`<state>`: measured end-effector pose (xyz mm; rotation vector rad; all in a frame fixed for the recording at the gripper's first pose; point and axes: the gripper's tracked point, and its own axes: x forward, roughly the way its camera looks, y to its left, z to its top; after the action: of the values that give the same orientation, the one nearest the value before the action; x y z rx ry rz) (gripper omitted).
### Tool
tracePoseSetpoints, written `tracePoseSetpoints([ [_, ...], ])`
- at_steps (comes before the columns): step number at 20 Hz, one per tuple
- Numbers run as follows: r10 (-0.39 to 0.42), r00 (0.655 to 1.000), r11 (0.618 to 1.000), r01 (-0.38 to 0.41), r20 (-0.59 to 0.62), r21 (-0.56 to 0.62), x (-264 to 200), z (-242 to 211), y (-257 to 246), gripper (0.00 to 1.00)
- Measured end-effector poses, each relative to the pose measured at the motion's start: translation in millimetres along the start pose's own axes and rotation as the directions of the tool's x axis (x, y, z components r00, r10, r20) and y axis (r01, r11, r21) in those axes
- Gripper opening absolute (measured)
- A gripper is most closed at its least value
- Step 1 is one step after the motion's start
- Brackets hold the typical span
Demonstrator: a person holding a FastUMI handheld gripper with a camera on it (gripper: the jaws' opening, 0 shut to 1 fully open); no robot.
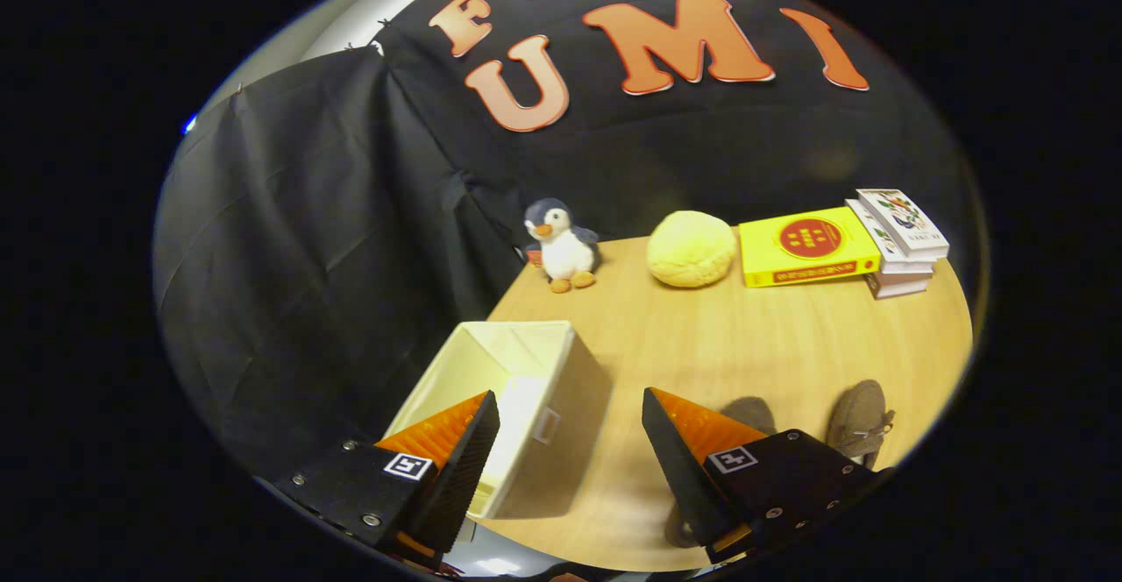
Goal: Open the storage box then place both shoes into the box .Put the left shoe in first, then the right shoe, with the right side of both shoes facing outward in a uniform manner.
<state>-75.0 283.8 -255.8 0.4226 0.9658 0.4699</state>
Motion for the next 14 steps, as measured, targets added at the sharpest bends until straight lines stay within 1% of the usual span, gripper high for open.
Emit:
tracePoseSetpoints([
  [3,-0.093,0.995,0.996,0.093,-0.041,-0.002,-2,-33,-52,0.98],
  [5,-0.140,0.987,0.990,0.139,-0.077,-0.015,-5,-55,-76,0.98],
  [11,-0.238,0.957,0.971,0.236,-0.163,-0.029,-4,-106,-127,0.98],
  [14,-0.266,0.942,0.964,0.263,-0.203,-0.045,4,-128,-146,0.94],
])
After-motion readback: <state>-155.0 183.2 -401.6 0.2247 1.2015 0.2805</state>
